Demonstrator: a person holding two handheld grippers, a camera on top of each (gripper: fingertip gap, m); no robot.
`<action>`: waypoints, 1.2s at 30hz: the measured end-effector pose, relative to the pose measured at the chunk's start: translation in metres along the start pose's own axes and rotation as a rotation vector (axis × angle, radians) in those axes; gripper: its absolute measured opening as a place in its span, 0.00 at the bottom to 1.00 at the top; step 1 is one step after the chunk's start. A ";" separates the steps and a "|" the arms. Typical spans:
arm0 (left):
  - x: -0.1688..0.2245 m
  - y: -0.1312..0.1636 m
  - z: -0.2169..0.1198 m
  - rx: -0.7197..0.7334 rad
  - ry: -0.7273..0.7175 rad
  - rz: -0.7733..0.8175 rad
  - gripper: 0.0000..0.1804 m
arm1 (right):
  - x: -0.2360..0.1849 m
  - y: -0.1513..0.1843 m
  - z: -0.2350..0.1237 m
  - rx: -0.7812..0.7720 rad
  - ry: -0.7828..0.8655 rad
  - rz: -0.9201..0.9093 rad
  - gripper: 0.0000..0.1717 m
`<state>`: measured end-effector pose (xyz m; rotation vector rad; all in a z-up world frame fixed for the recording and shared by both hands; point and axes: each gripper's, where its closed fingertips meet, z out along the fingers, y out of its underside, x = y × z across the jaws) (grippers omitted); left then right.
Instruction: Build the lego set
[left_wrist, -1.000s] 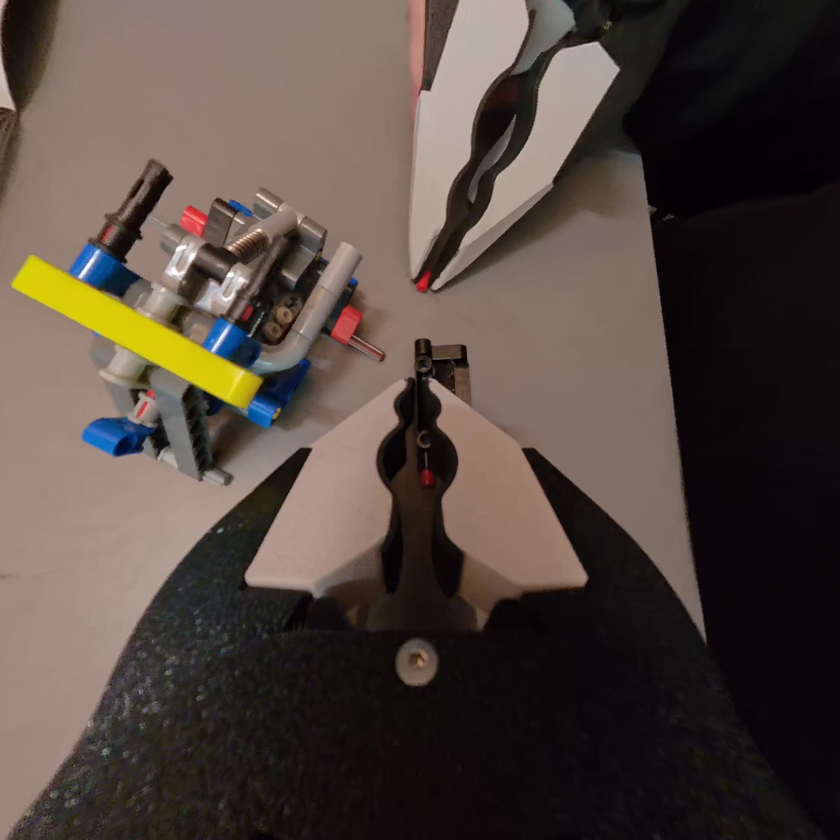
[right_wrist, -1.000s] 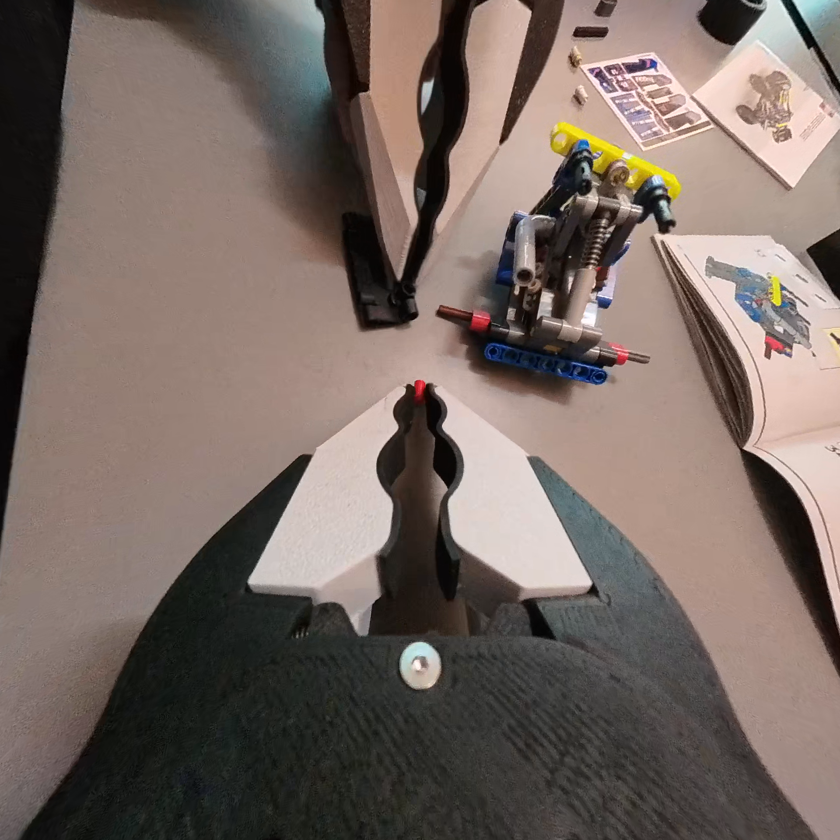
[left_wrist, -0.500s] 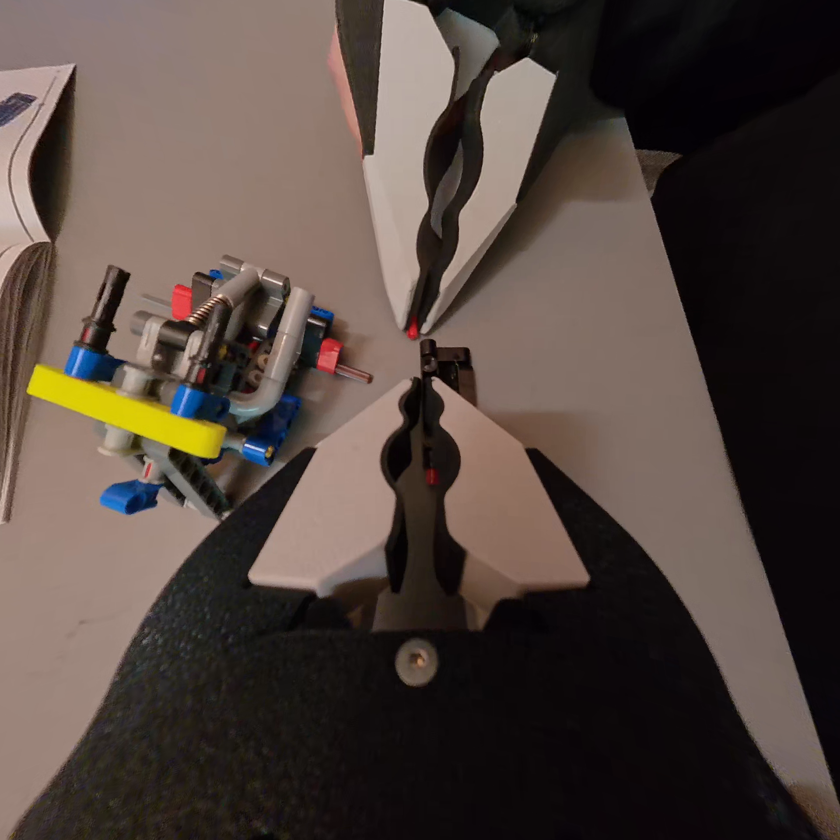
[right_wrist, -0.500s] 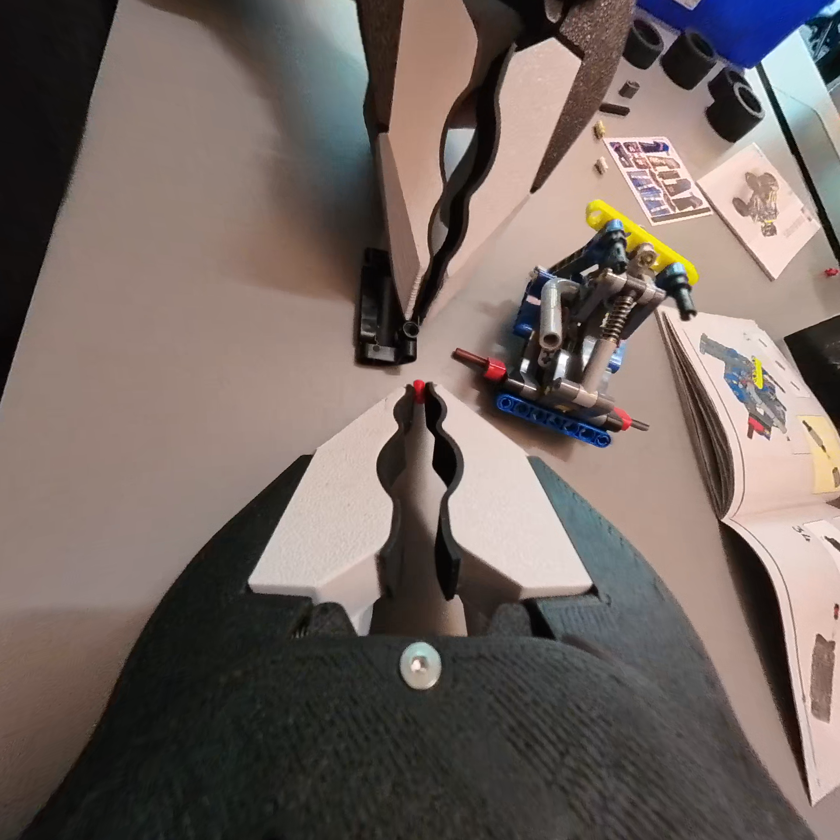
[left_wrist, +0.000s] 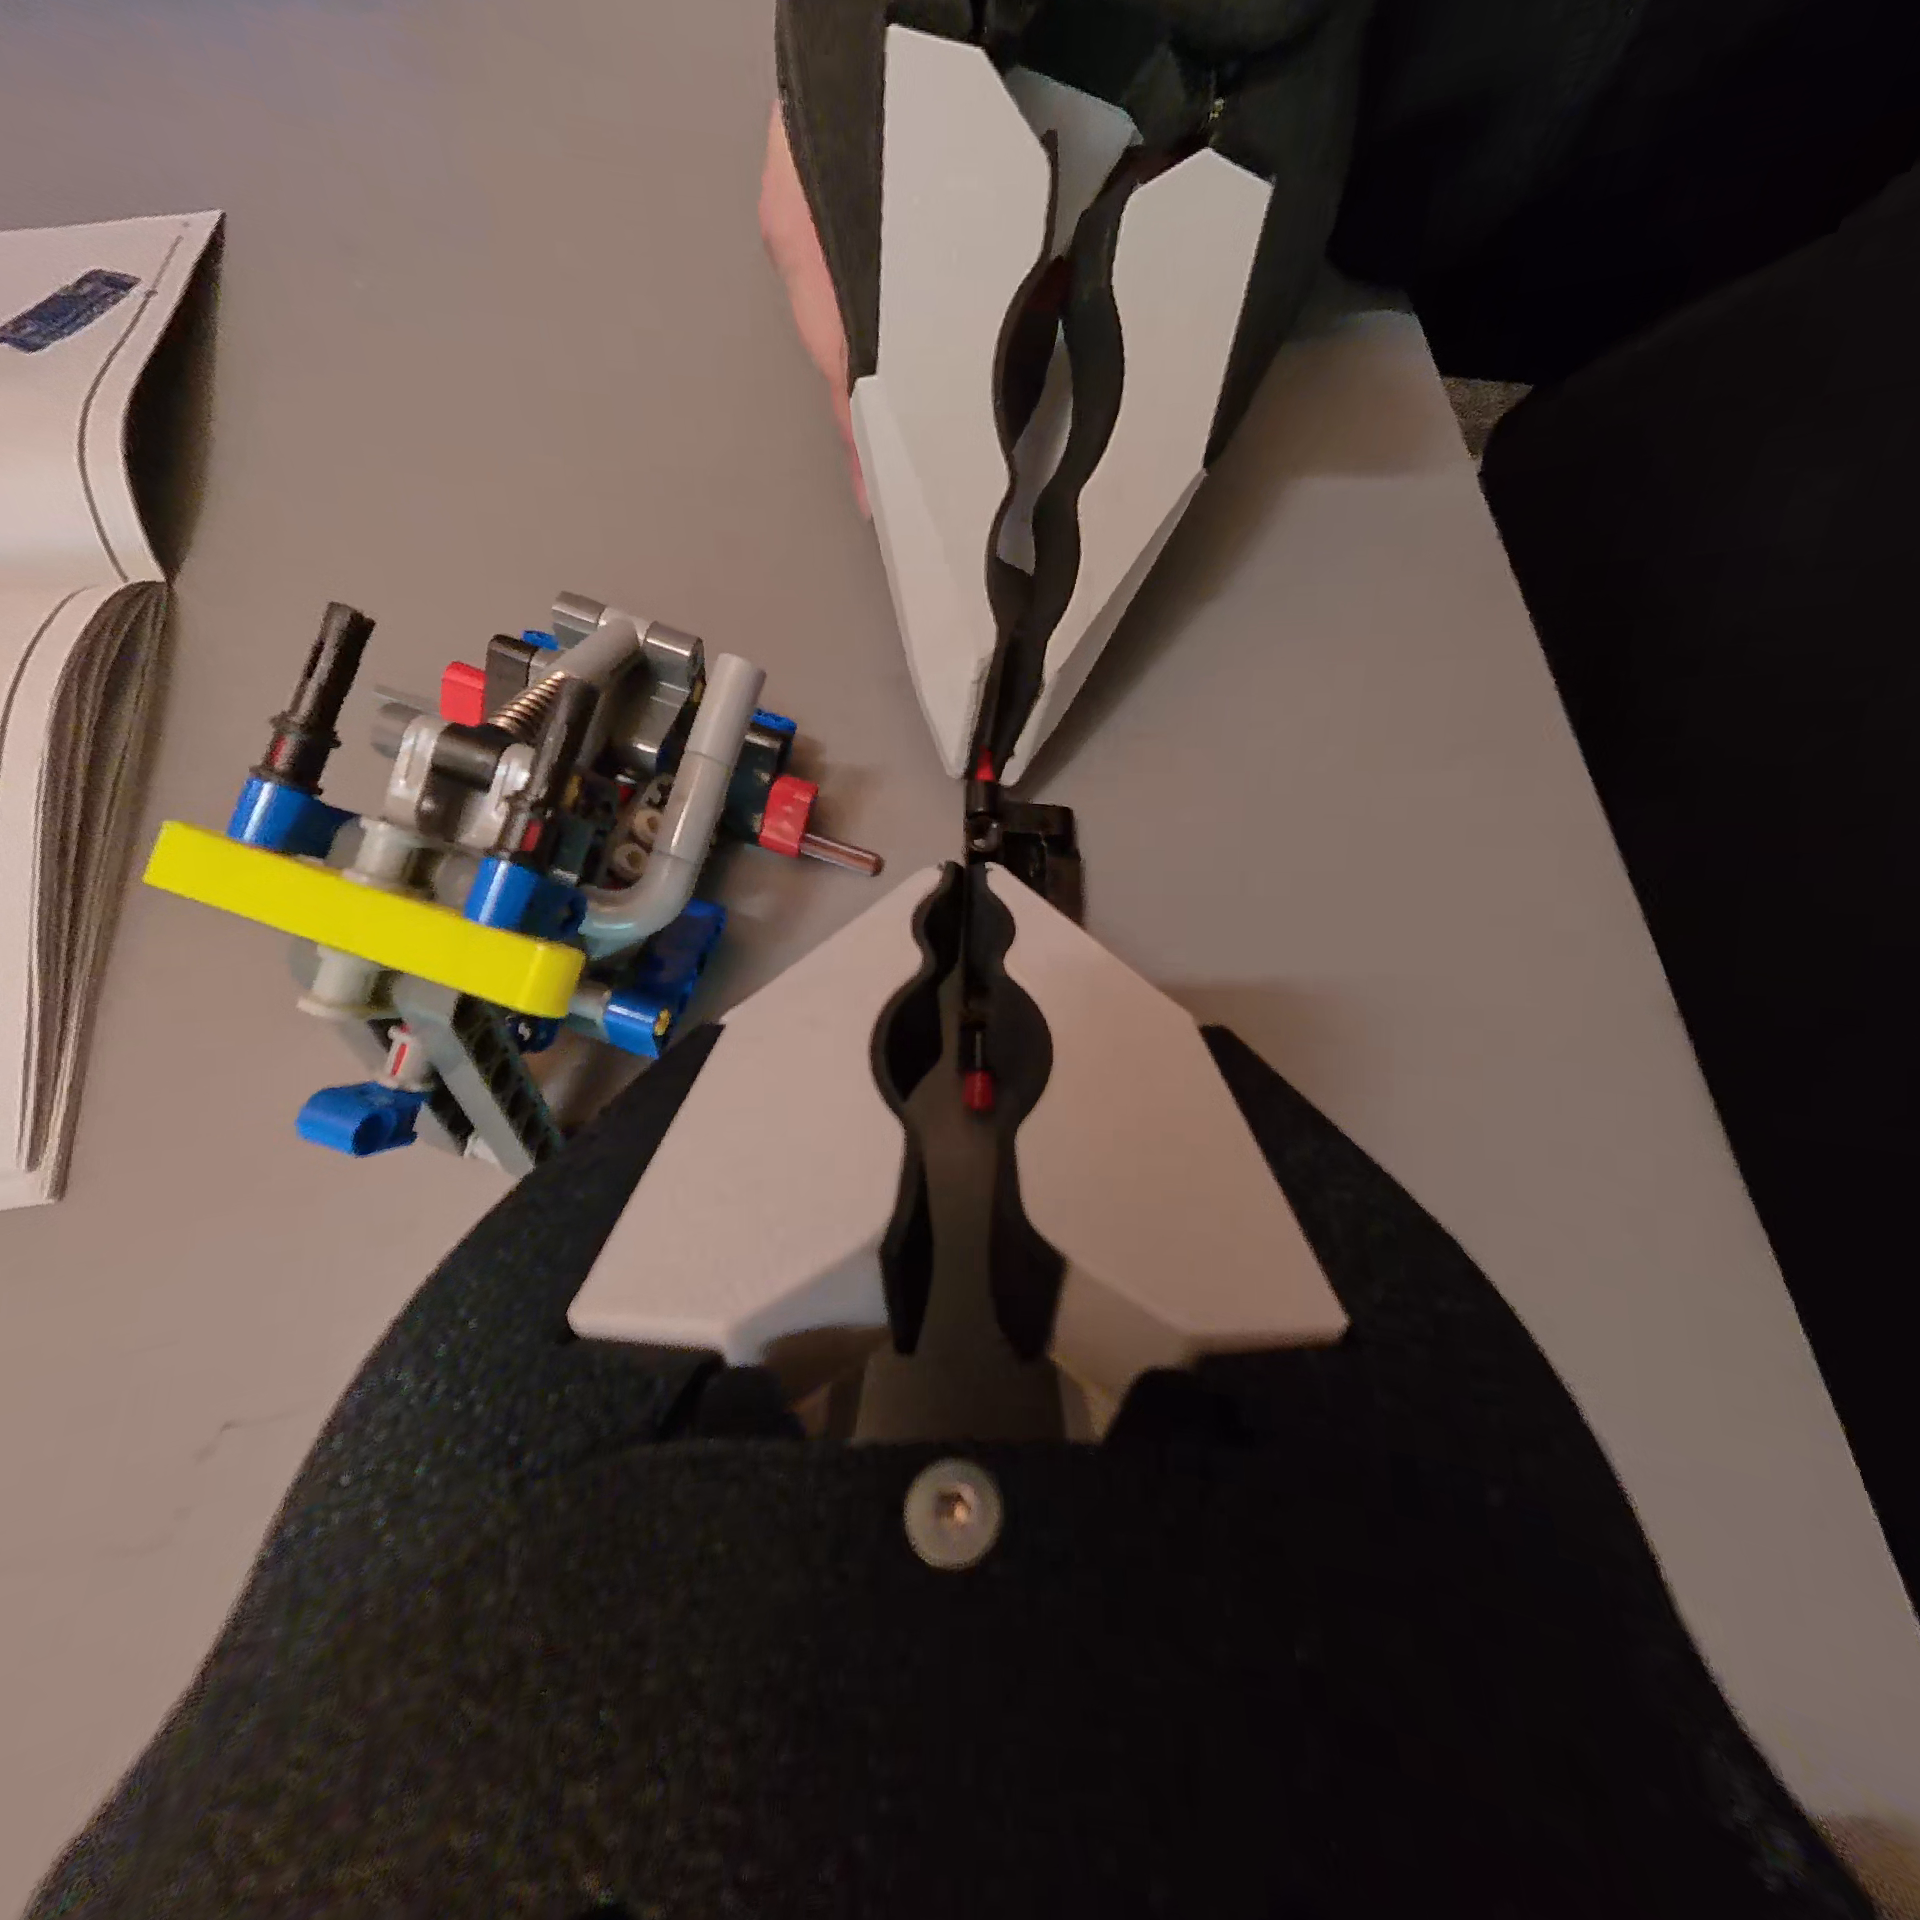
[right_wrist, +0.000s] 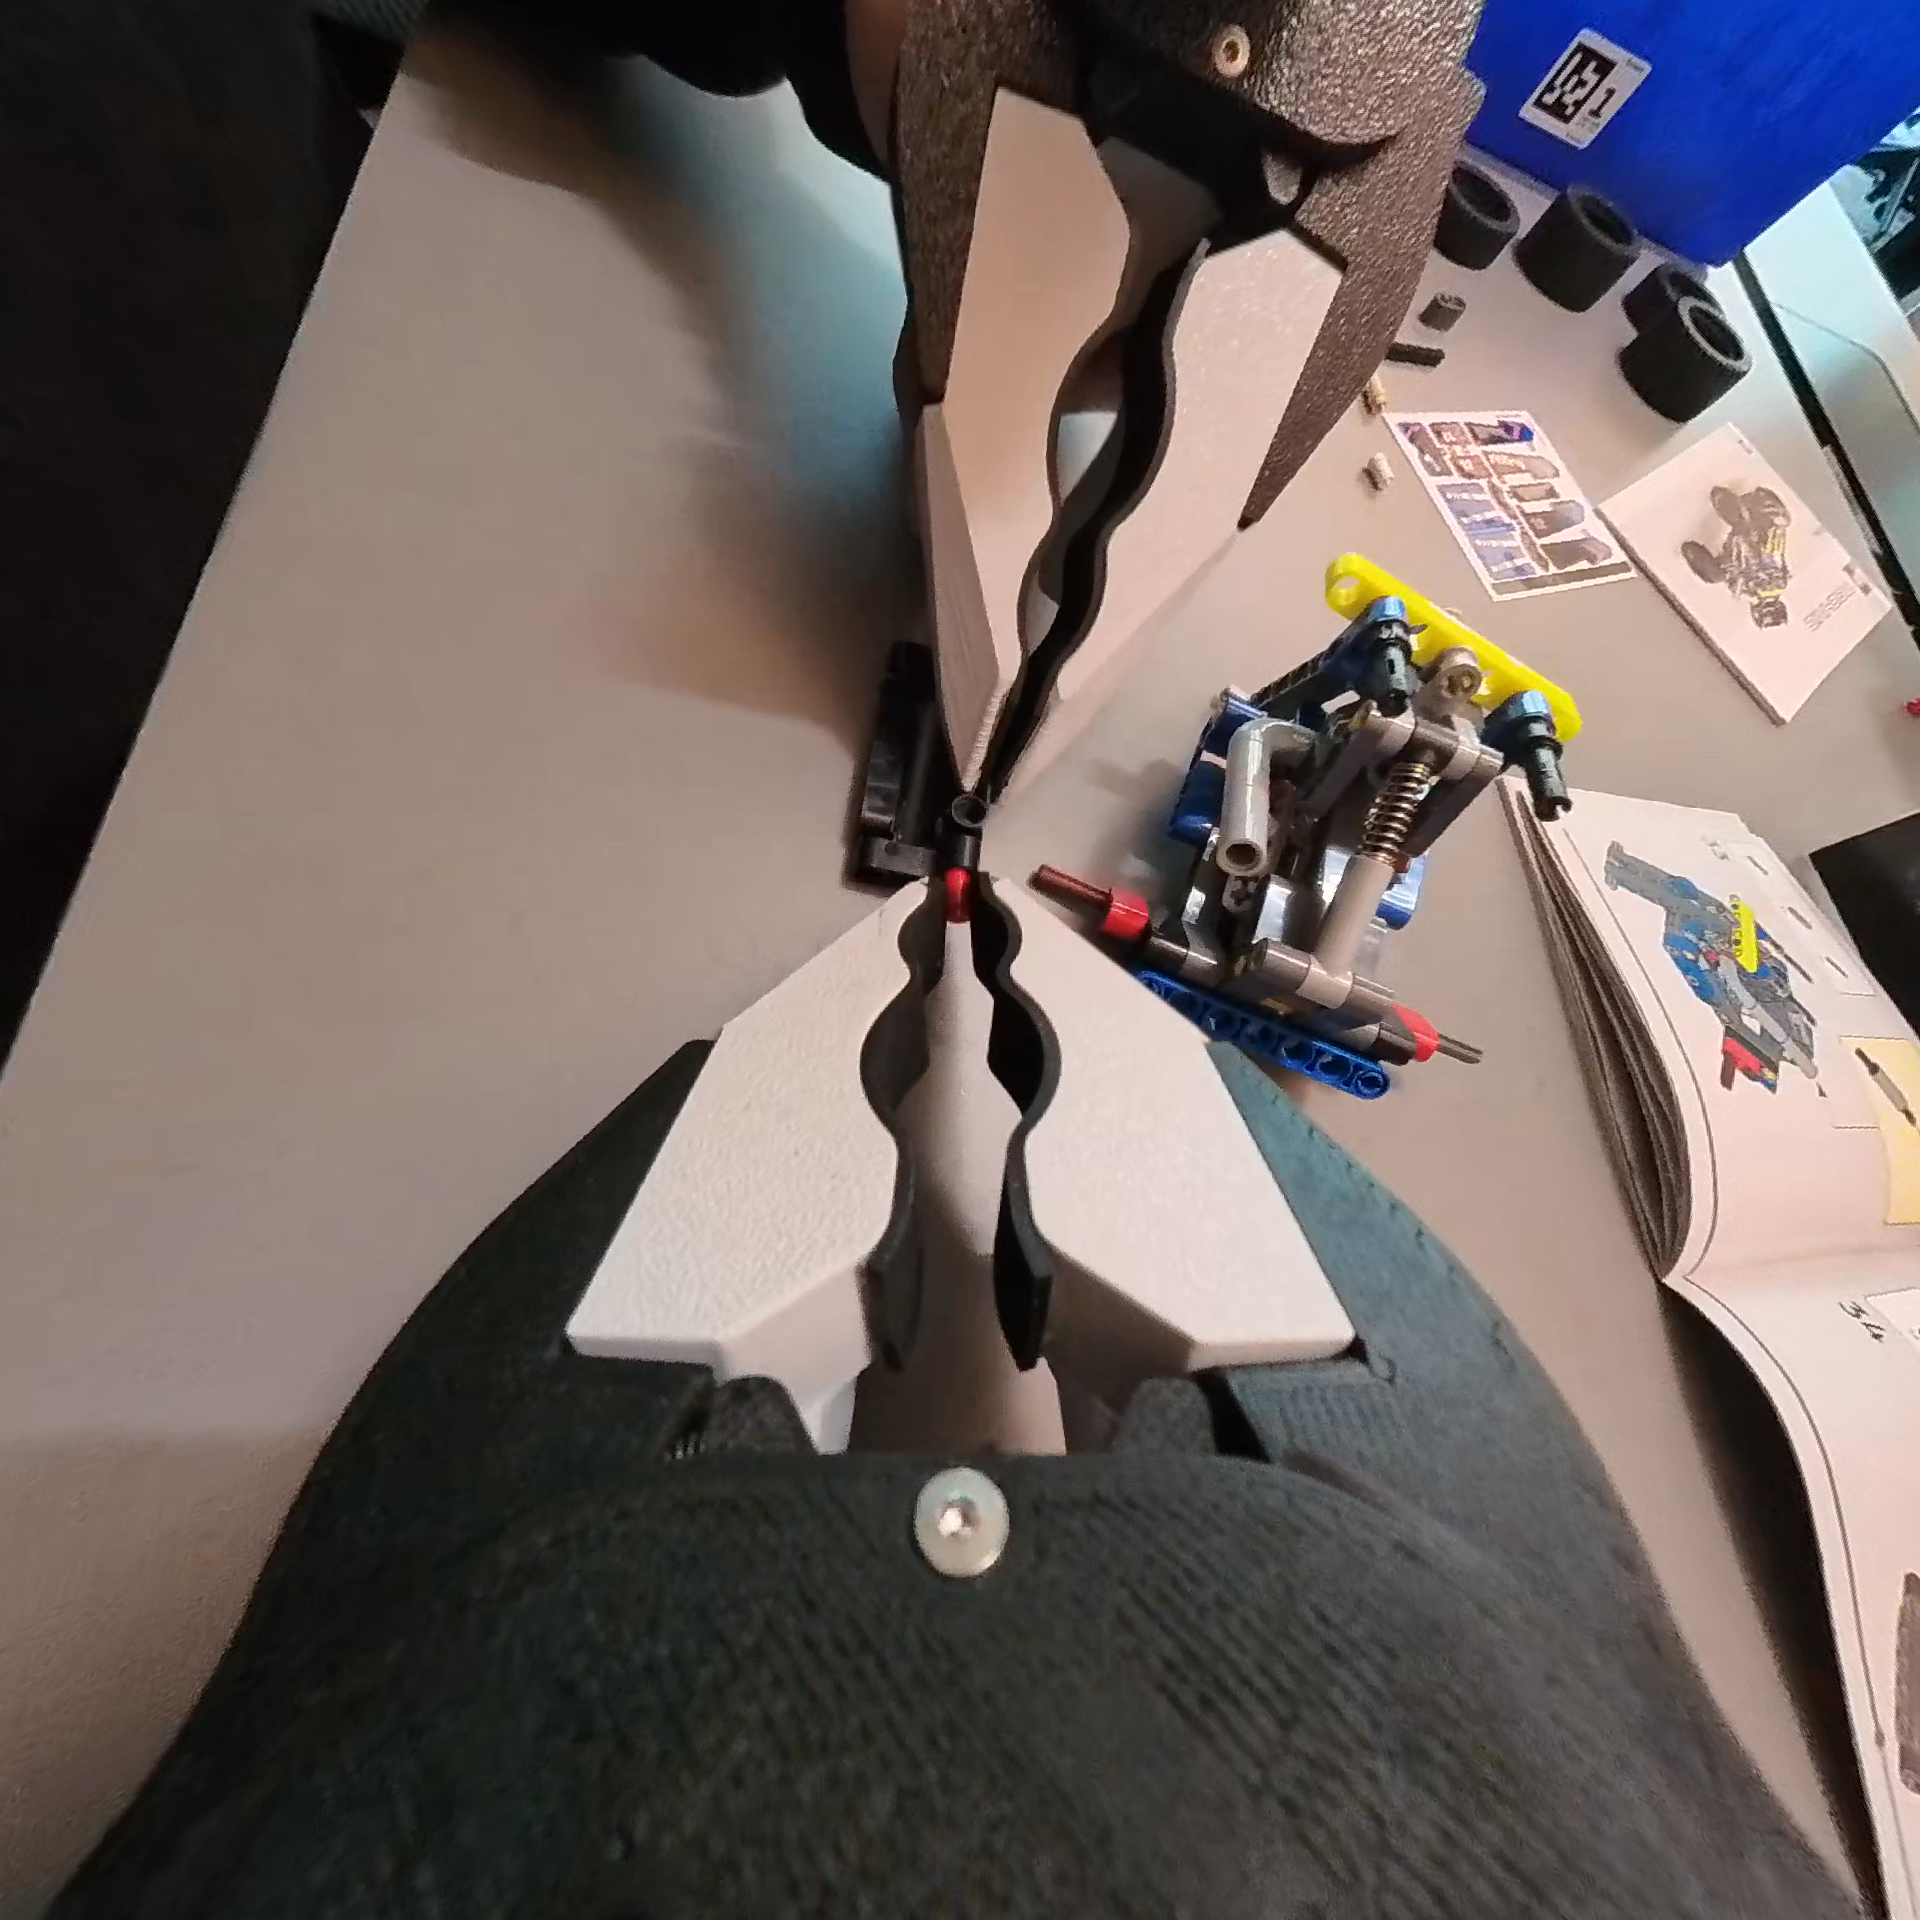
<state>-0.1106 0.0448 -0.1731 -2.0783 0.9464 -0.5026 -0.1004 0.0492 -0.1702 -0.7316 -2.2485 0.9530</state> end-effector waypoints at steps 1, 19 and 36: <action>0.000 0.000 -0.001 0.005 0.002 0.003 0.00 | 0.000 -0.002 0.000 0.012 0.001 0.006 0.02; -0.001 0.005 0.000 -0.029 -0.033 -0.013 0.00 | 0.000 0.003 0.008 -0.053 -0.038 0.130 0.02; 0.008 0.011 -0.004 -0.038 0.048 -0.068 0.00 | -0.012 0.014 -0.008 -0.053 -0.140 0.106 0.09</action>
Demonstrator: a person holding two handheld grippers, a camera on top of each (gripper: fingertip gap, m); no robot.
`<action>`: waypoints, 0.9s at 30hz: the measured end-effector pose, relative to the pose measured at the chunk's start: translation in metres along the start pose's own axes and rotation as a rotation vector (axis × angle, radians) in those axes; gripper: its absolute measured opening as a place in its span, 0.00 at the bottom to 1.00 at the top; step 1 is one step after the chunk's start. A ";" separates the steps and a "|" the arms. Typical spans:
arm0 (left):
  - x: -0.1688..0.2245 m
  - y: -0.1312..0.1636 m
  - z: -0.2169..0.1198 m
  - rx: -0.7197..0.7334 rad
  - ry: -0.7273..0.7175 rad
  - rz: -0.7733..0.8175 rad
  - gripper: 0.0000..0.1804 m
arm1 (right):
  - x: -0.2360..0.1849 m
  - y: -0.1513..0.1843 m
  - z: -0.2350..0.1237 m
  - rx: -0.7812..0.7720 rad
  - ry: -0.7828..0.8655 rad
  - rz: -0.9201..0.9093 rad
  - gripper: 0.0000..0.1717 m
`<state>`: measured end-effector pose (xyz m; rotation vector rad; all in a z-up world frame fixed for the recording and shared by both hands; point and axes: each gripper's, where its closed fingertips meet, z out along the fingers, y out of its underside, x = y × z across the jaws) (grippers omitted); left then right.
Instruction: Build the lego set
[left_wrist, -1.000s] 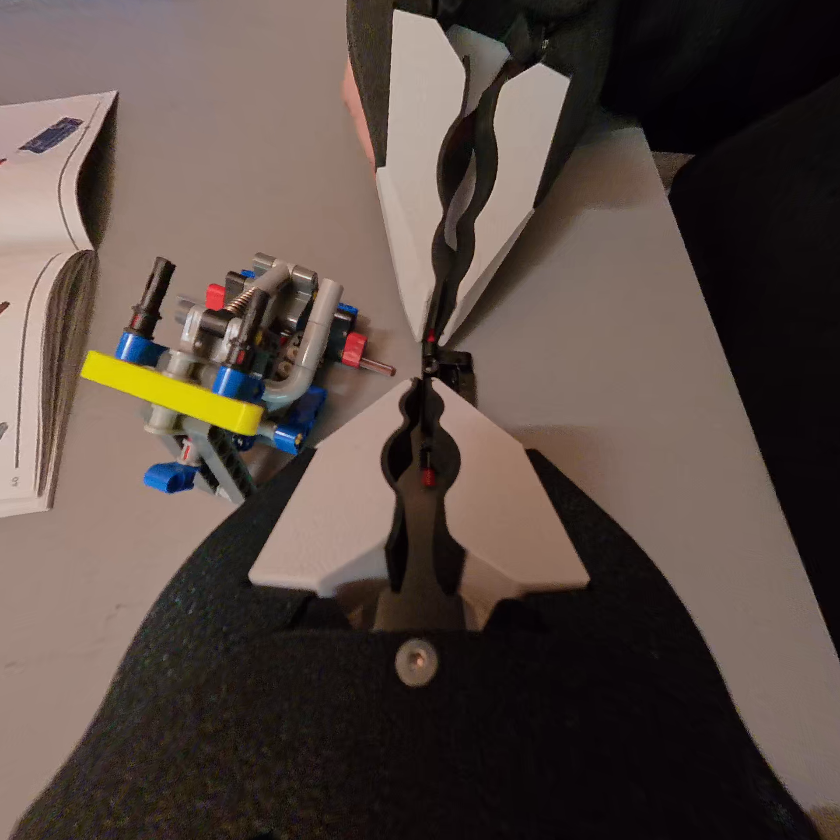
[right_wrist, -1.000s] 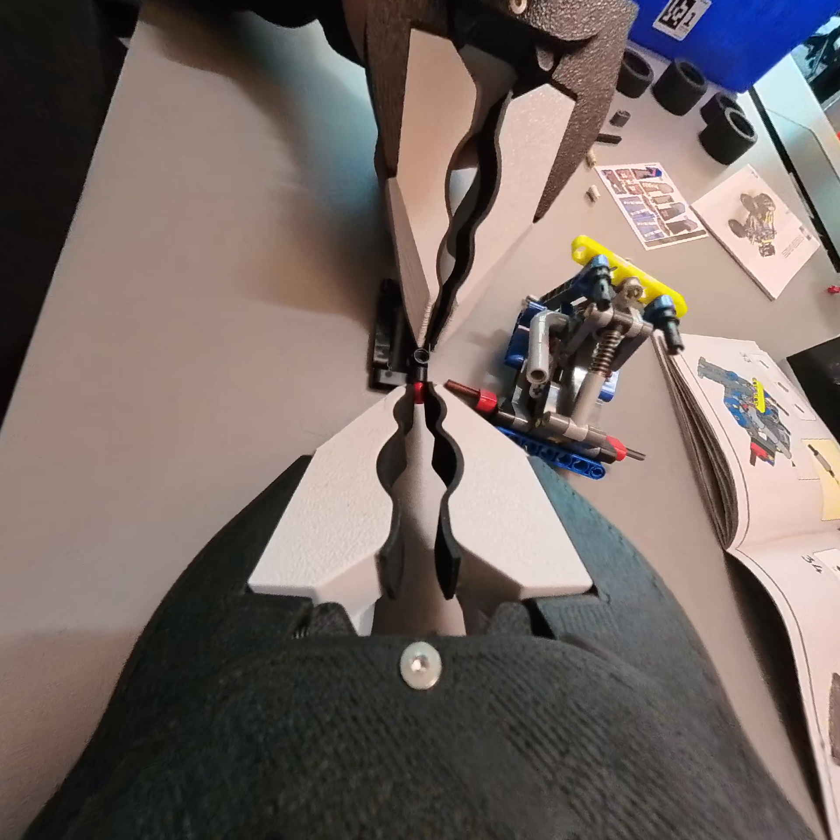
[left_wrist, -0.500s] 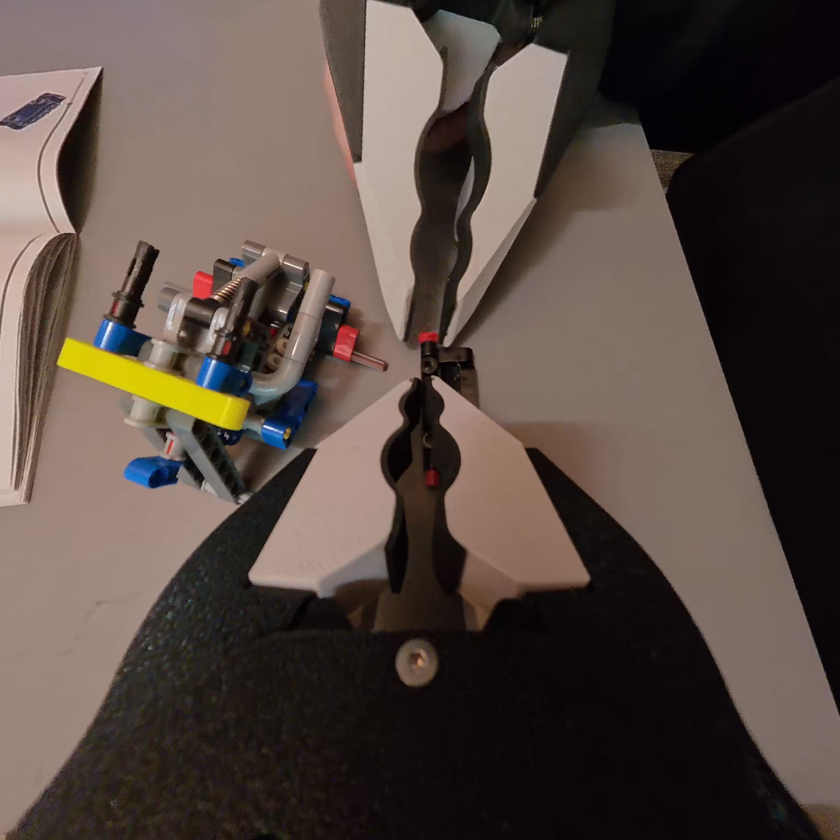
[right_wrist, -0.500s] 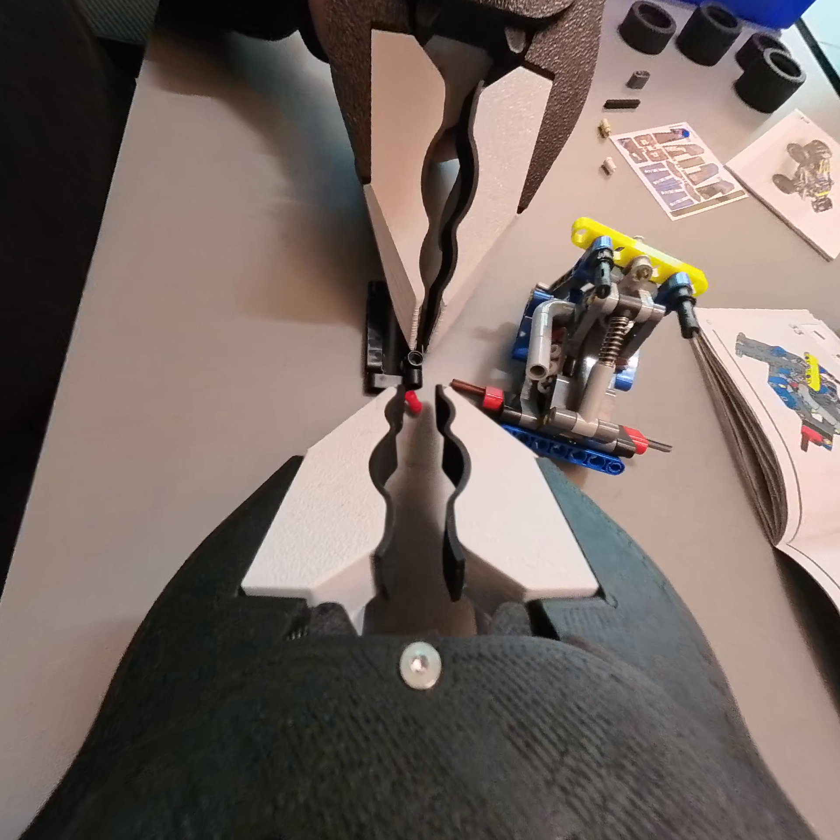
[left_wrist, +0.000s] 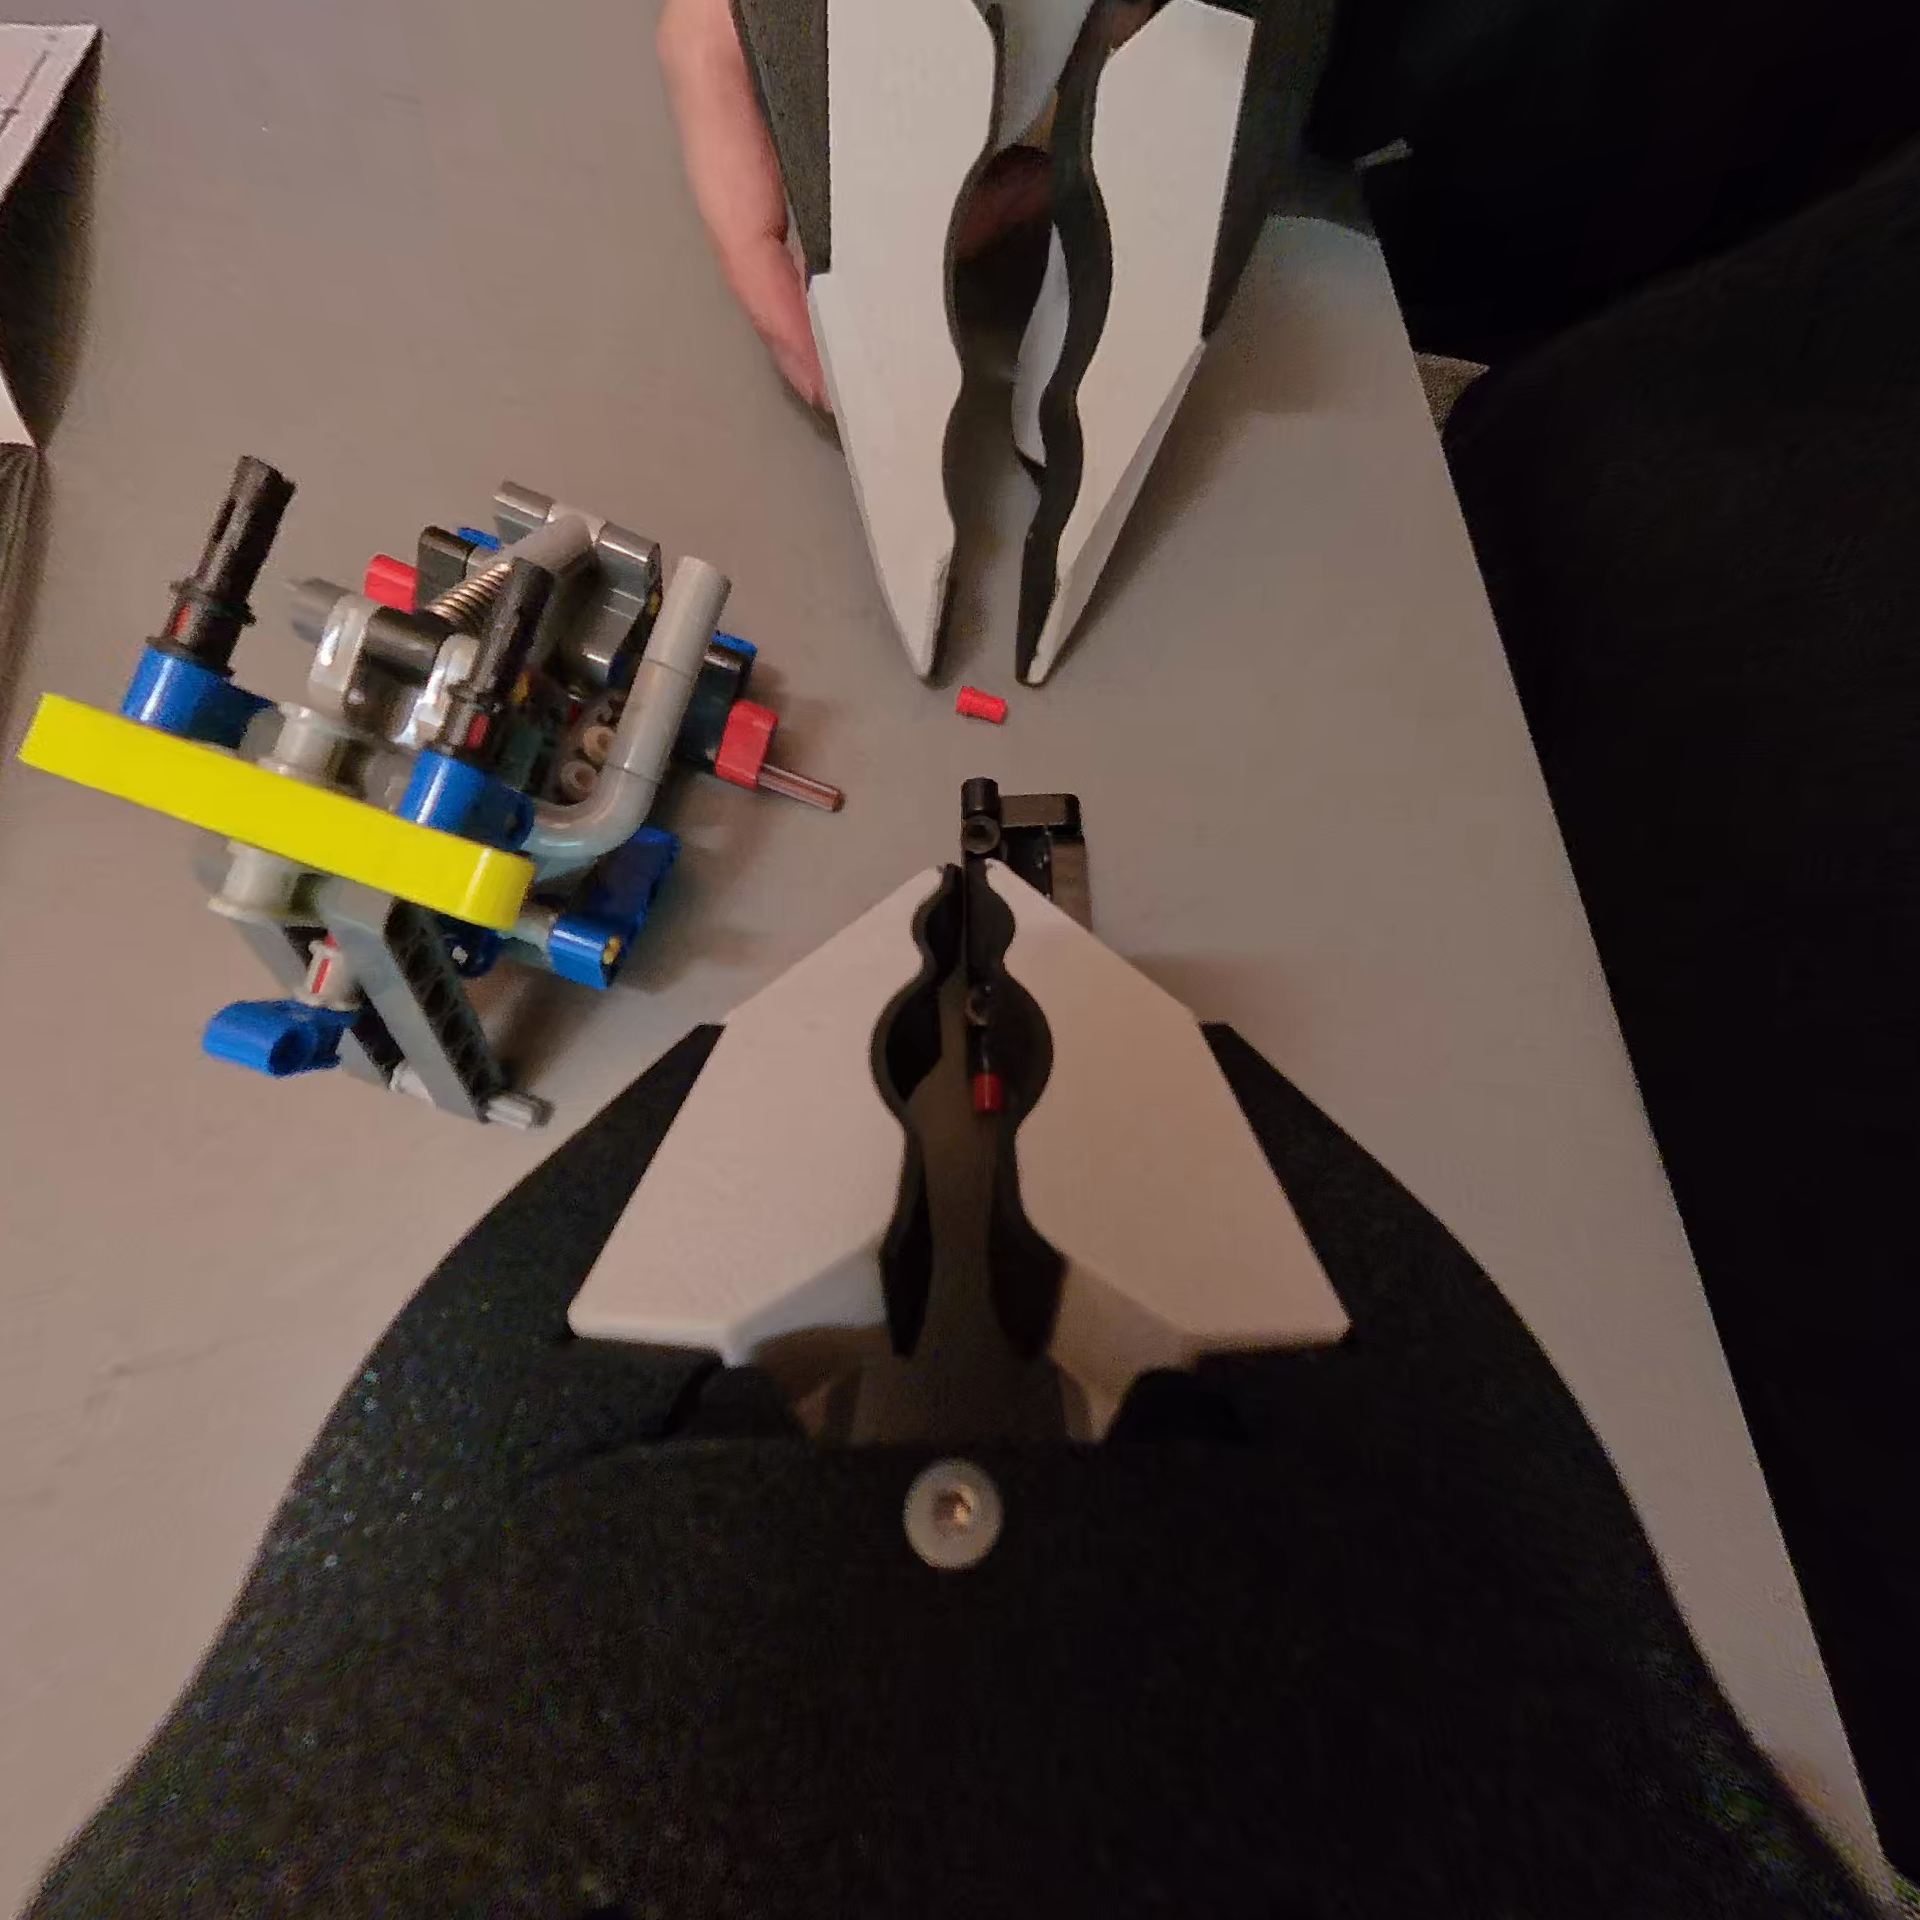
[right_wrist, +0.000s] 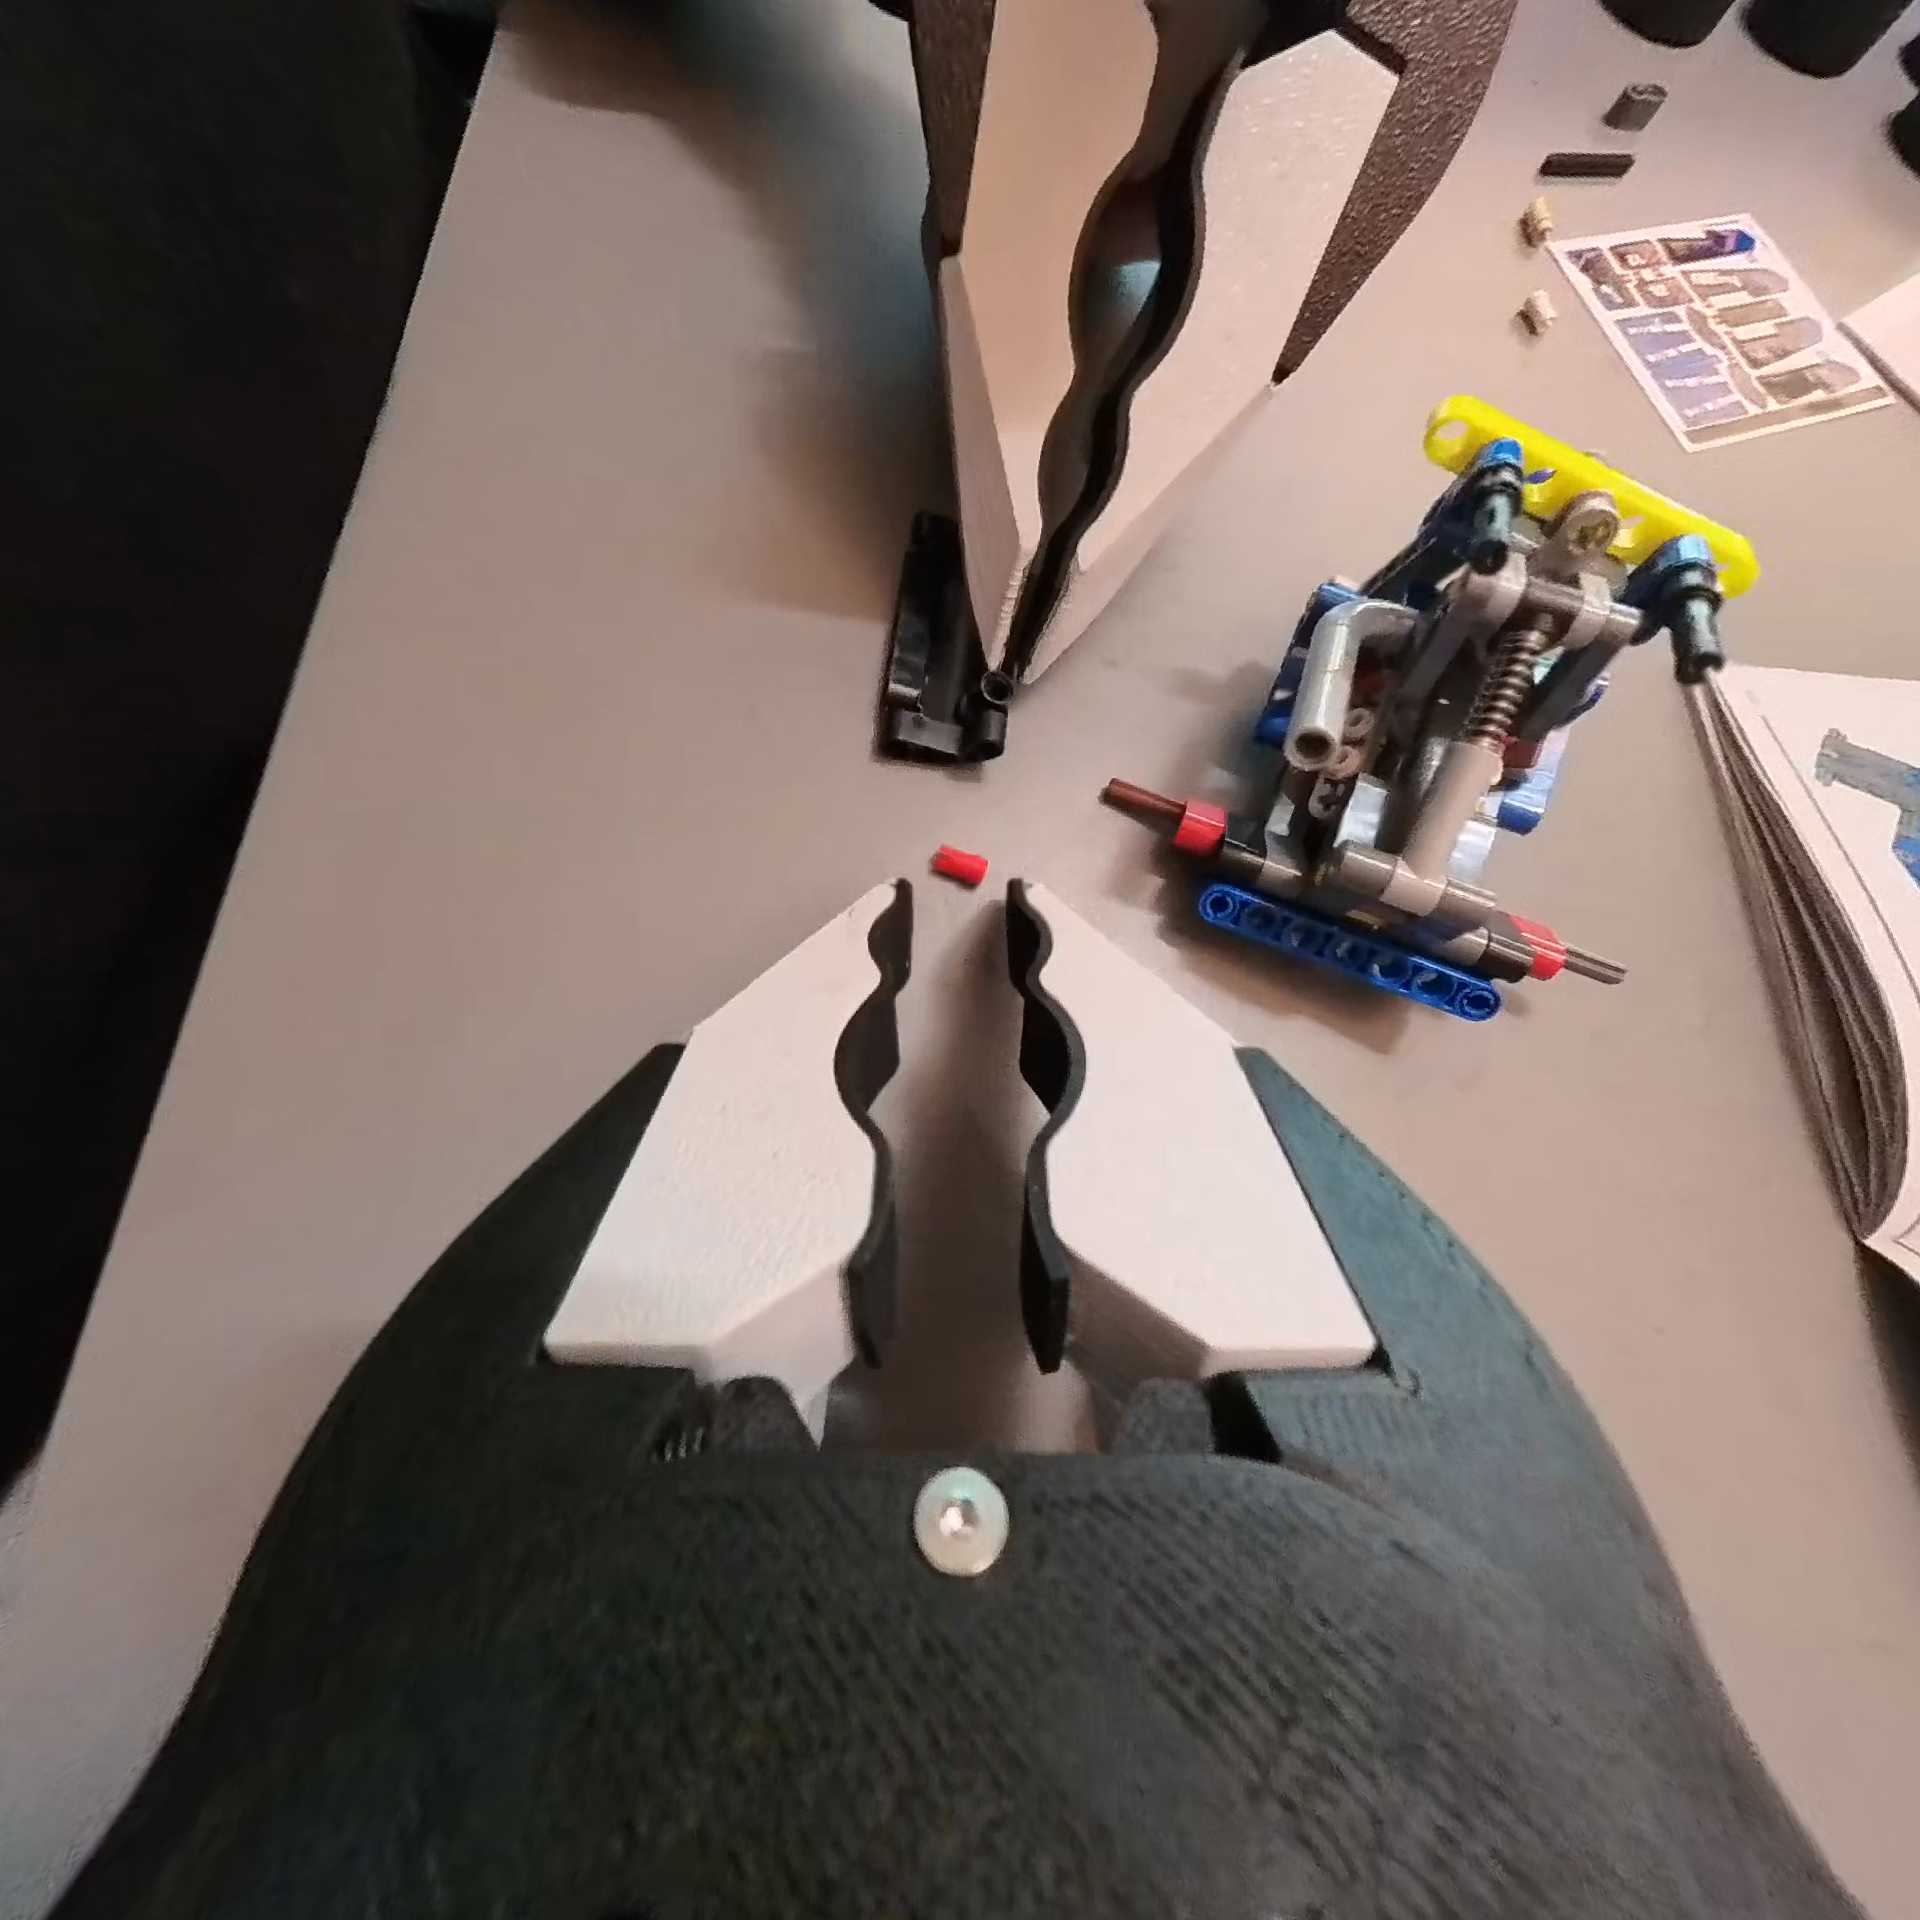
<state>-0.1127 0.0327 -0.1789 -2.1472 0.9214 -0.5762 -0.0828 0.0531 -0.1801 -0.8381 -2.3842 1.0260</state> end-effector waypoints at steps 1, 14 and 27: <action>0.000 0.000 0.000 0.000 0.000 0.003 0.00 | 0.002 0.000 -0.001 0.001 0.004 -0.020 0.09; 0.005 0.001 0.001 -0.007 0.042 0.002 0.00 | 0.006 -0.004 0.000 -0.111 -0.171 -0.466 0.04; 0.006 0.004 -0.002 -0.005 0.032 -0.024 0.00 | -0.007 -0.012 0.011 -0.099 -0.215 -0.409 0.14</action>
